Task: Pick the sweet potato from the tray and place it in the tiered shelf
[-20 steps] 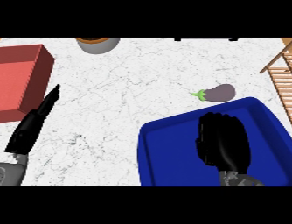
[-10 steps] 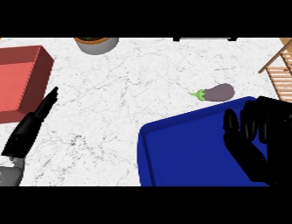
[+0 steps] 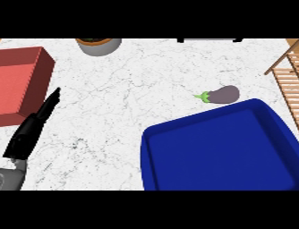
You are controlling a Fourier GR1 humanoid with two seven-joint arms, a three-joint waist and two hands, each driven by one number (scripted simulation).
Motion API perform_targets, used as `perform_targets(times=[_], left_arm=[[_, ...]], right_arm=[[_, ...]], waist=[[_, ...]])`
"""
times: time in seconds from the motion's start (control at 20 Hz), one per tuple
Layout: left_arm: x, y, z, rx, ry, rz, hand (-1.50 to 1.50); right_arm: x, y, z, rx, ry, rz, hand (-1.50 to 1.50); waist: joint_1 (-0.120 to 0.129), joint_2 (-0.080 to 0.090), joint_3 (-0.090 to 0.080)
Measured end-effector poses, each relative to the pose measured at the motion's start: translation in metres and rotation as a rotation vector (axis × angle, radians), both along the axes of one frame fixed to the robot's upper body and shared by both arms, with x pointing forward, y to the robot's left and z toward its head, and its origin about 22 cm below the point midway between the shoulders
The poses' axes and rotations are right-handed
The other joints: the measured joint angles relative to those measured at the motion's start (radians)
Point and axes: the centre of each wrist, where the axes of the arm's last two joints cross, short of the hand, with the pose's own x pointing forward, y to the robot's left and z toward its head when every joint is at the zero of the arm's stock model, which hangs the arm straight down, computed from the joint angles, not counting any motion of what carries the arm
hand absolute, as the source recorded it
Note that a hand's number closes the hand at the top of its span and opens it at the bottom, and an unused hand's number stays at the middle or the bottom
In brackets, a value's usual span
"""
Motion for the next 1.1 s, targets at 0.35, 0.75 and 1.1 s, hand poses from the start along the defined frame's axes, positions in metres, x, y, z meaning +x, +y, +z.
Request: perform_targets(times=[0.35,0.75,1.1], left_arm=[[-0.004,0.006,-0.001,-0.008,-0.005,0.003,0.00],[0.000,0.004,-0.002,-0.001,-0.007,-0.003,0.00],[-0.002,0.004,-0.004,-0.007,-0.009,-0.011,0.00]], right_arm=[[0.018,-0.036,0.035,-0.059,0.084,-0.100,1.50],[0.038,-0.091,0.060,-0.109,0.209,-0.208,1.50],[0.050,-0.140,0.051,-0.106,0.286,-0.202,1.50]], waist=[[0.000,0.001,0.000],[0.003,0.006,0.001],[0.008,0.008,0.002]])
